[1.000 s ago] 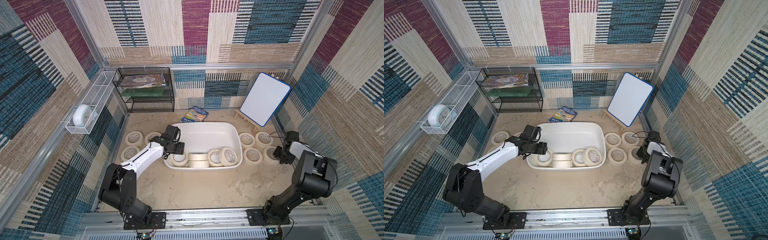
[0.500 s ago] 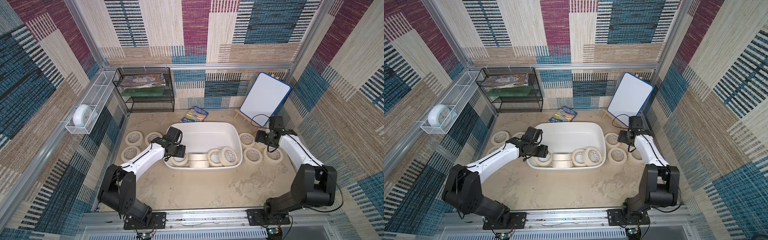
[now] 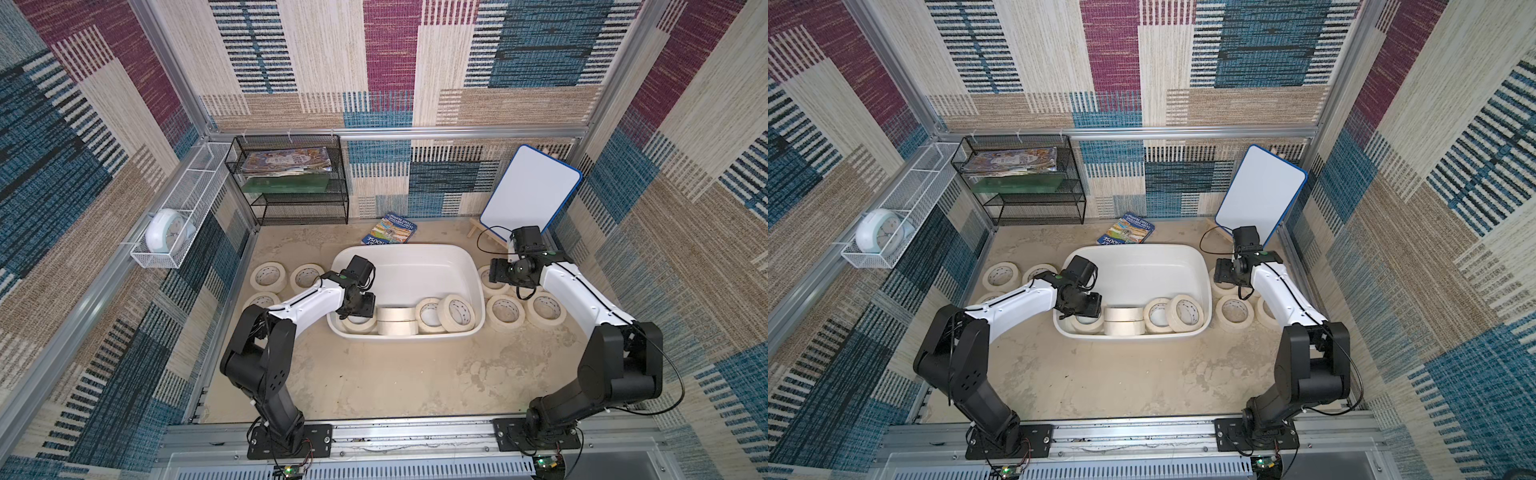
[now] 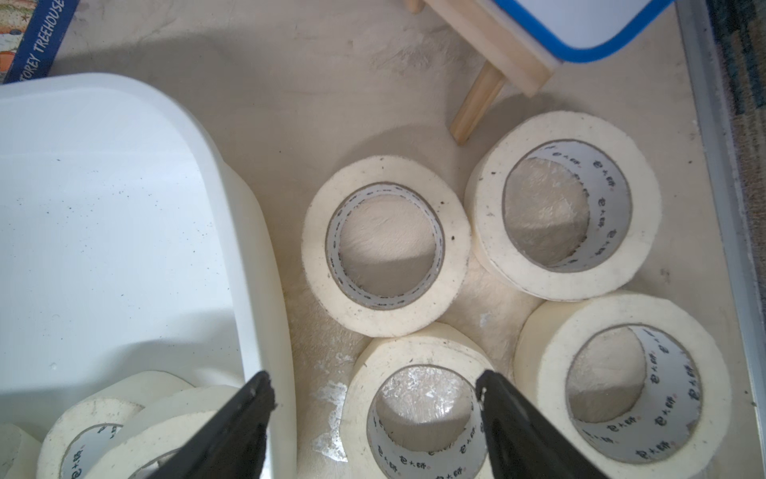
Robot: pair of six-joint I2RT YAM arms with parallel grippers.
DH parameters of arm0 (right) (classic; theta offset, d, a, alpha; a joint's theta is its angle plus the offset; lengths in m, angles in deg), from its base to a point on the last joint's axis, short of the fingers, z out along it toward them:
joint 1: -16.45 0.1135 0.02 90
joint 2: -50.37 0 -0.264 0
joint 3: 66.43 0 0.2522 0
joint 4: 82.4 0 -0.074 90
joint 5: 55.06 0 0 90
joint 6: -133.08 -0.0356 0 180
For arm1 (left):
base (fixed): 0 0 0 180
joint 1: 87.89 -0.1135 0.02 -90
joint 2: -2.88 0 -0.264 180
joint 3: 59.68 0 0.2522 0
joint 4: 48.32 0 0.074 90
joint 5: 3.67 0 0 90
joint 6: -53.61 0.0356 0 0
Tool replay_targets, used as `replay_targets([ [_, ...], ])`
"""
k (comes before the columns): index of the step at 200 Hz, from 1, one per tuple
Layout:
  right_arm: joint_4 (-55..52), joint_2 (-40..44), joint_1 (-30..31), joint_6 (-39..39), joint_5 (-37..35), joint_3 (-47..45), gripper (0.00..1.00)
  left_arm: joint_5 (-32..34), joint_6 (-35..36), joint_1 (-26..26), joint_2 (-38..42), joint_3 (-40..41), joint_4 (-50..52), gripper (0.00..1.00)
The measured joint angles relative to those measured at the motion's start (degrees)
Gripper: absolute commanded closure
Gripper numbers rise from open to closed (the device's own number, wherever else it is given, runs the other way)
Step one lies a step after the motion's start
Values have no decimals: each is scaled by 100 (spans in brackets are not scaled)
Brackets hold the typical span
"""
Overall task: Take out the art tape in the storage box
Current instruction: Pick up the art tape from the storage box.
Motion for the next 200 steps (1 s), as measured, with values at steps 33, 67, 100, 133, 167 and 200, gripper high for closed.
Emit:
replay_targets([
  [33, -33, 133, 2, 81, 0, 0, 19, 114, 26, -48, -695, -584, 28, 37],
  [67, -94, 264, 7, 116, 7, -15, 19, 304, 153, -57, -1121, -1191, -79, 31],
  [100, -142, 328, 59, 129, 33, -81, 19, 448, 289, -74, -1405, -1694, -304, 27],
  [133, -146, 354, 109, 129, 46, -90, 19, 472, 345, -63, -1128, -1703, -485, 25],
  [167, -142, 326, 151, 129, 55, -90, 19, 422, 426, -59, -527, -1167, -457, 25],
  [200, -144, 258, 186, 140, 90, -90, 19, 597, 372, -87, -280, -817, -315, 24],
])
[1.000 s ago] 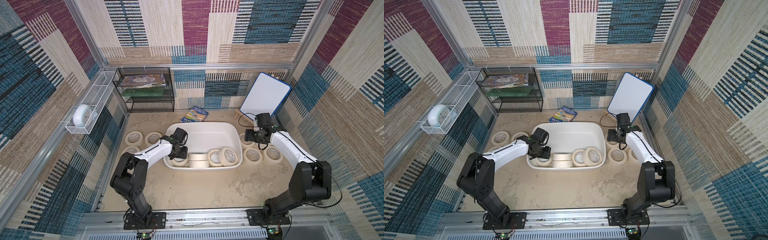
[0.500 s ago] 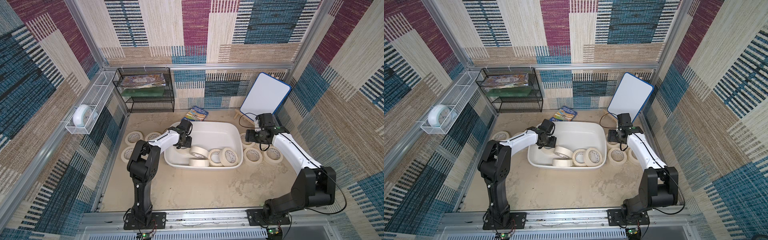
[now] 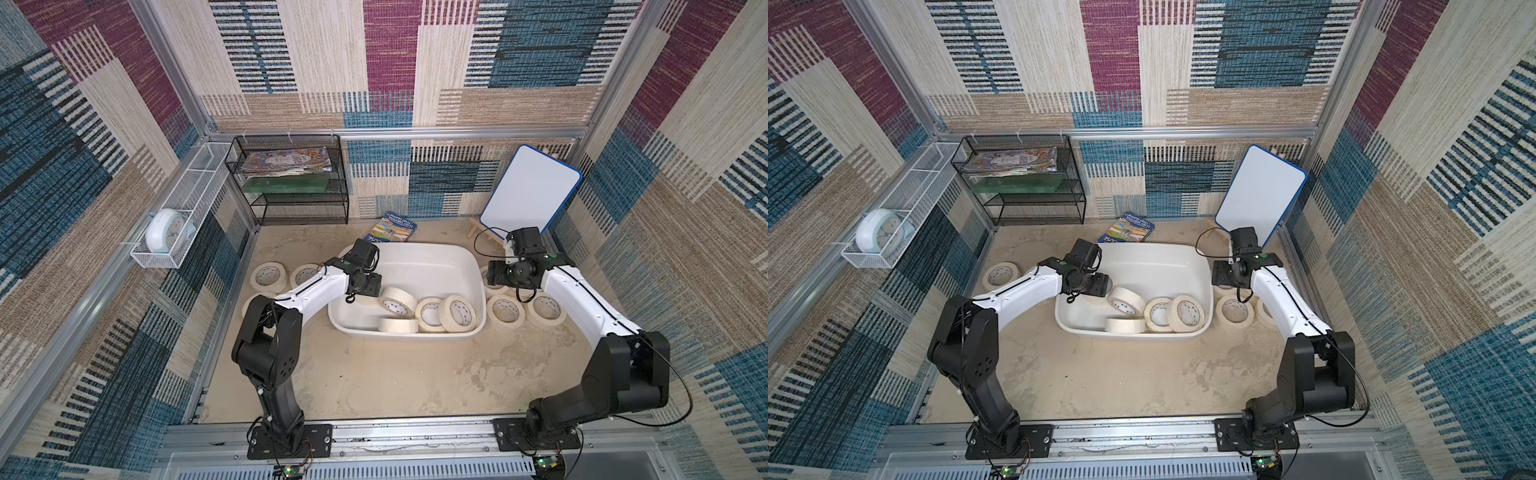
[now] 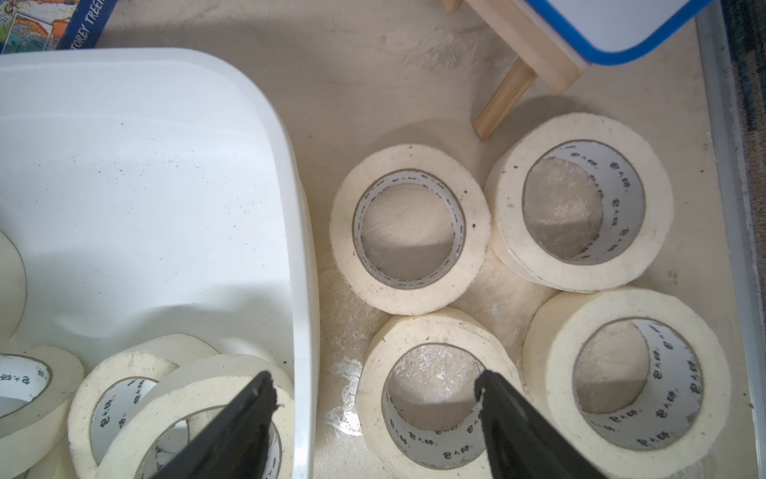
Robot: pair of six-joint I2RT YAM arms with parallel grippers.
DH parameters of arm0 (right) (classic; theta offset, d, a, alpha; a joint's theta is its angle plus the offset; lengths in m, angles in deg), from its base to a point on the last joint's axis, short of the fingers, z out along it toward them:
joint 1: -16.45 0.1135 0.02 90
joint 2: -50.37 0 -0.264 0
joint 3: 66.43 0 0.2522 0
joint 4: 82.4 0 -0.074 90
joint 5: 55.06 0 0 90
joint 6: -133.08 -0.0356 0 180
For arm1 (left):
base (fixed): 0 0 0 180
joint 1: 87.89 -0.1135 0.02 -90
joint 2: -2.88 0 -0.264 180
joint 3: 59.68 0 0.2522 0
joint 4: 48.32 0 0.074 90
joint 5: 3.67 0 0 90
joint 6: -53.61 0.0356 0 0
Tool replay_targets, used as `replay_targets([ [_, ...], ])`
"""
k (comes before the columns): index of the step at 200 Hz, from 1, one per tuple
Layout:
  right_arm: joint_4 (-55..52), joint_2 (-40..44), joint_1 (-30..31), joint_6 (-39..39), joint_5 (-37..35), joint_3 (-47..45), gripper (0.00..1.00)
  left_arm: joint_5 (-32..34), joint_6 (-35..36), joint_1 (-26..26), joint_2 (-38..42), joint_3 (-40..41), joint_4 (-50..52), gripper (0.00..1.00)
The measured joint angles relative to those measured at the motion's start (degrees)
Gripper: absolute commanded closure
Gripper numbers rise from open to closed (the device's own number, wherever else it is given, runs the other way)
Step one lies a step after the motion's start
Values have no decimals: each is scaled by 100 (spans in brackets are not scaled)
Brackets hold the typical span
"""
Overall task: Take out the art tape in the storage box
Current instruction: Pick up the art tape from the storage box.
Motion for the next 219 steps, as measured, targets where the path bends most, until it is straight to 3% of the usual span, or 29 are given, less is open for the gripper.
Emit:
replay_targets([
  [41, 9, 15, 20, 74, 2, -20, 19, 343, -98, -184, -240, -186, 83, 24],
  [77, 4, 46, 20, 116, 0, -70, 19, 321, -170, -398, -719, -304, 59, 31],
  [100, 2, 46, 20, 136, 2, -66, 19, 275, -199, -446, -962, -461, 2, 43],
  [127, -9, 46, 42, 160, 4, -59, 19, 229, -179, -496, -1222, -695, -4, 67],
  [164, -44, 114, 122, 214, 61, -105, 19, 162, -96, -490, -1346, -922, 120, 93],
  [204, -98, 98, 155, 238, 63, -151, 18, 153, -13, -494, -1139, -1244, 378, 100],
  [219, -103, 42, 195, 240, 101, -111, 12, 149, 79, -492, -892, -1423, 501, 100],
])
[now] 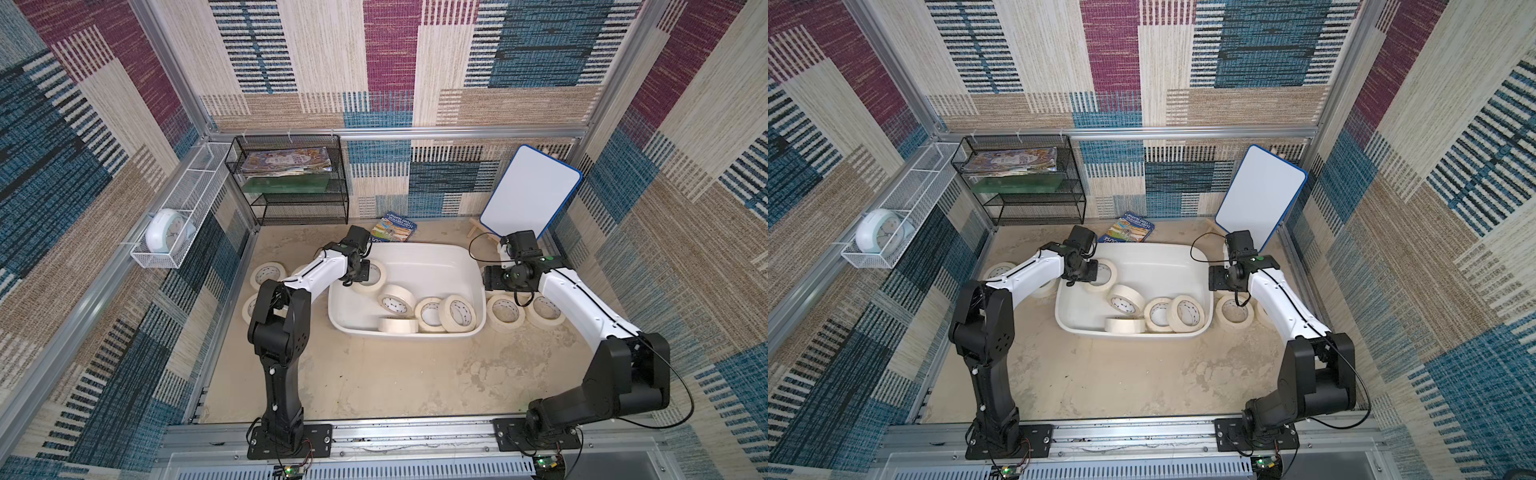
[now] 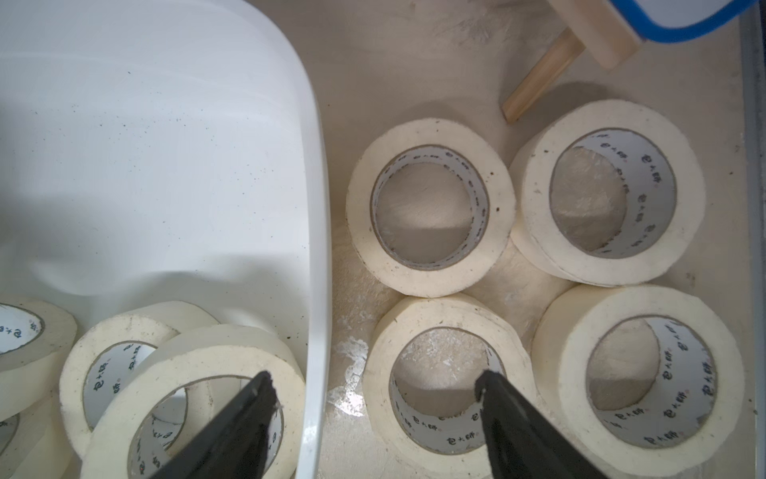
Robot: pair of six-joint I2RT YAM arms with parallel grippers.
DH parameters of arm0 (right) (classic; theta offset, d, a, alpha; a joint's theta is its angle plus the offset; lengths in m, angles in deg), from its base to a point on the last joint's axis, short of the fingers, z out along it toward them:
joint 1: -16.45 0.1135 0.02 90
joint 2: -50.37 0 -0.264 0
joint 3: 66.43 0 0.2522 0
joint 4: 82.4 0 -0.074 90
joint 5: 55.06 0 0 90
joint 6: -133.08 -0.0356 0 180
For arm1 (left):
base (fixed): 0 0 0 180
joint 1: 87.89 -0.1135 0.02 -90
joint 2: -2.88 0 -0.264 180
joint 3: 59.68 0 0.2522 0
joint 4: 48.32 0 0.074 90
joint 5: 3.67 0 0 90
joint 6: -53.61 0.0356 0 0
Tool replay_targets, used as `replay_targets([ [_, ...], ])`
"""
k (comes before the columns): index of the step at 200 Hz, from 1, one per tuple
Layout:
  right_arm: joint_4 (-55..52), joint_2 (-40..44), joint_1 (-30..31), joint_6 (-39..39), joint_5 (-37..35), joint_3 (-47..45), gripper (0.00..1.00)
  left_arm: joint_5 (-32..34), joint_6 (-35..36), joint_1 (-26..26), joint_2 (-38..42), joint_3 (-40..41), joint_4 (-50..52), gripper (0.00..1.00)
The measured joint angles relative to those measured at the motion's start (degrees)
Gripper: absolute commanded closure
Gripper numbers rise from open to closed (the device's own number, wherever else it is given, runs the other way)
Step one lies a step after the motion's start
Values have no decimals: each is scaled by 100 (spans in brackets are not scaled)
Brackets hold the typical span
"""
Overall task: Take out the art tape in the storage box
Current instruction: Pick up the art tape from the storage box, then place the art tape at the center of the board.
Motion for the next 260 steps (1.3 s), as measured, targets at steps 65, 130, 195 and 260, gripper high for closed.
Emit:
replay_targets([
  [65, -195, -304, 863, 66, 177, 614, 4, -9, 129, -17, 1766, 269, 533, 100],
  [130, -387, -348, 1589, 68, 636, 560, 6, 186, -372, -984, 4328, 2601, 1349, 100],
  [195, -376, -411, 1631, 225, 848, 535, 6, -44, -470, -2822, 4496, 3762, 1412, 100],
  [260, -264, -138, 1631, 234, 903, 247, 6, -857, -476, -3060, 2874, 3506, 675, 100],
])
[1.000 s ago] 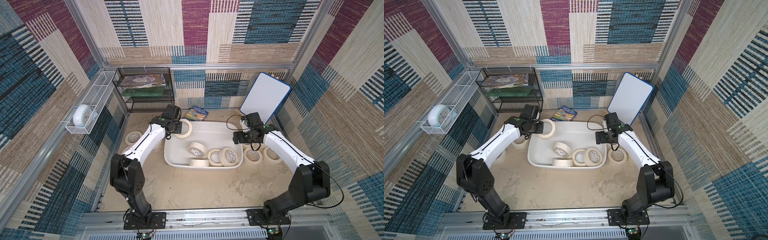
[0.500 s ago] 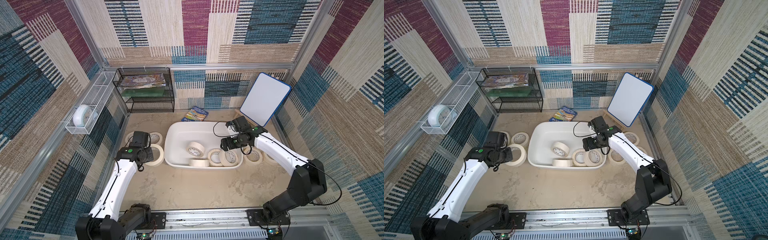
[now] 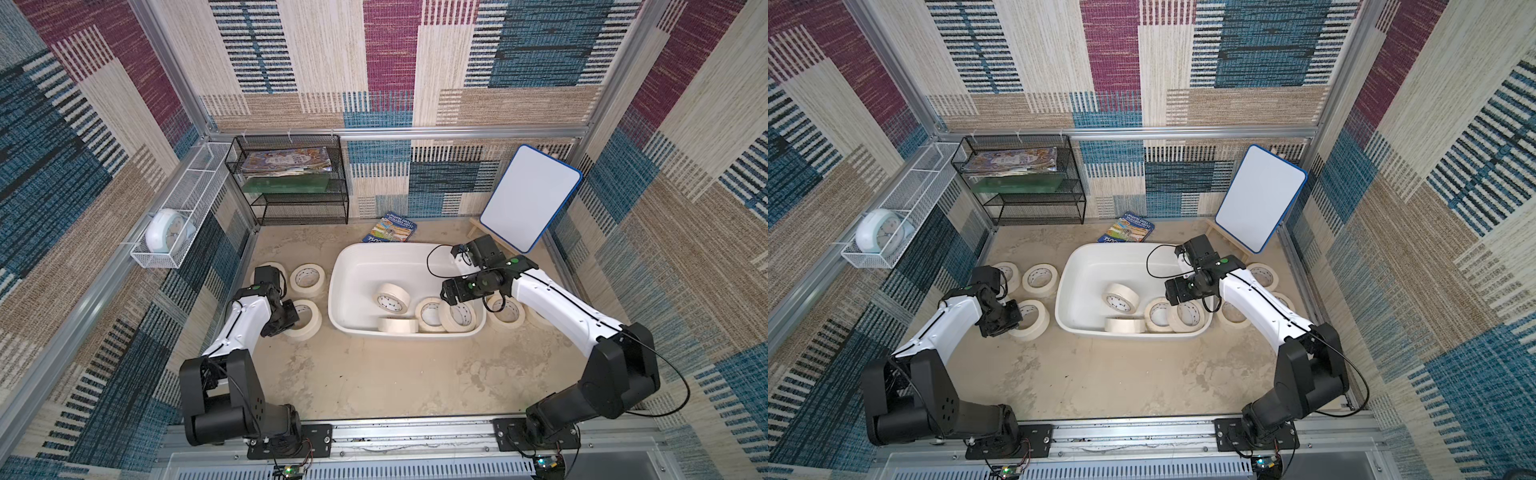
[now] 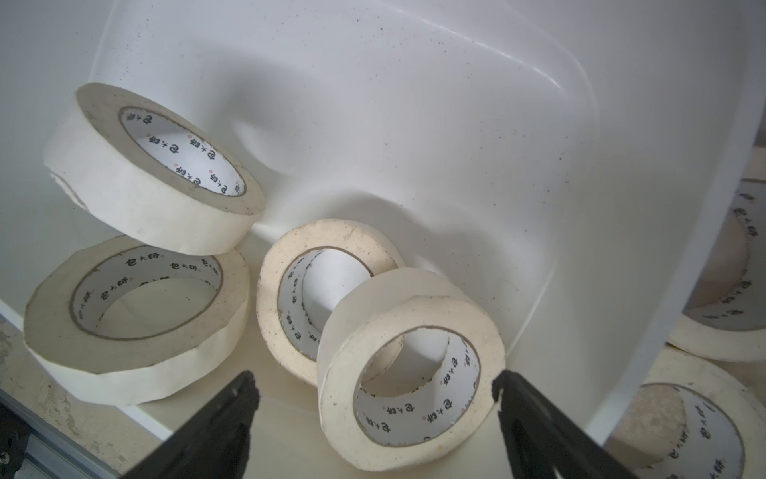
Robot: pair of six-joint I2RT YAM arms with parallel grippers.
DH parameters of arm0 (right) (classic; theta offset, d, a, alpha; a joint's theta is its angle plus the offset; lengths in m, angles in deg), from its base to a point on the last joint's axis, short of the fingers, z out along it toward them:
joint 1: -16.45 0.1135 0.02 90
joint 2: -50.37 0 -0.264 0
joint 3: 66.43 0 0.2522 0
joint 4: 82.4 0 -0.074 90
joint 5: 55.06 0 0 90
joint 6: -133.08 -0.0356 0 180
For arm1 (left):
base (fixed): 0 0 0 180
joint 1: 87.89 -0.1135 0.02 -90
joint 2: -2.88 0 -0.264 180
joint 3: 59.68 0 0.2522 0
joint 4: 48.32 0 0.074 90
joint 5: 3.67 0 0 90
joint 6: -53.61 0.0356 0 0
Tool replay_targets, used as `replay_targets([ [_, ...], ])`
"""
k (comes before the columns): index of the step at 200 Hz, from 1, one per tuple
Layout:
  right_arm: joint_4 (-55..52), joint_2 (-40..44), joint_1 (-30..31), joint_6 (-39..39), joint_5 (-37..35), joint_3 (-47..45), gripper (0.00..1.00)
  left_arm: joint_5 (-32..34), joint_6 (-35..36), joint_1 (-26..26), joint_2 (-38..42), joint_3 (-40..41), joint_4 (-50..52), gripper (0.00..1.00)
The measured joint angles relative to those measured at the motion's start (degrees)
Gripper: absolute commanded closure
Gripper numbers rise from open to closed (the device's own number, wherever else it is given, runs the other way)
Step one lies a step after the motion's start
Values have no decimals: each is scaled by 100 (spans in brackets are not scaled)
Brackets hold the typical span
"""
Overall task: Take out the art tape in the storage box
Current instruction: Place the art tape at the center of the board.
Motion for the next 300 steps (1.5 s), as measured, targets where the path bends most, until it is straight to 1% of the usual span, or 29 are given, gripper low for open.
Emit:
replay_targets([
  [25, 28, 94, 0, -2, 0, -87, 6, 35, 2, 9, -323, -66, -197, 100],
  [54, 28, 177, 0, -22, 0, -164, 7, 378, 7, 85, -560, -214, -330, 100],
  [86, 22, 199, 98, -66, -20, -192, 8, 564, 26, 142, -909, -271, -540, 100],
  [114, 26, 212, 249, -155, 35, -203, 12, 708, 26, 221, -1239, -350, -713, 100],
  [141, 24, 133, 411, -260, 92, -293, 19, 754, 74, 254, -1453, -463, -933, 100],
  [161, 2, 59, 468, -337, 136, -385, 23, 835, 118, 273, -1534, -509, -1008, 100],
  [174, 0, 44, 485, -387, 146, -415, 27, 839, 155, 273, -1552, -525, -1003, 100],
  [189, 0, 35, 505, -444, 151, -439, 29, 839, 173, 273, -1552, -540, -986, 91],
  [212, 7, 7, 551, -514, 166, -479, 29, 815, 221, 271, -1513, -544, -970, 74],
  [234, 72, -101, 560, -555, 262, -601, 29, 702, 330, 275, -1423, -546, -955, 51],
  [255, 177, -234, 562, -625, 343, -671, 29, 667, 350, 306, -1268, -568, -931, 35],
  [275, 286, -299, 562, -680, 380, -704, 29, 675, 372, 343, -1027, -581, -837, 26],
  [300, 332, -323, 562, -702, 361, -688, 33, 671, 476, 509, -678, -778, -595, 23],
])
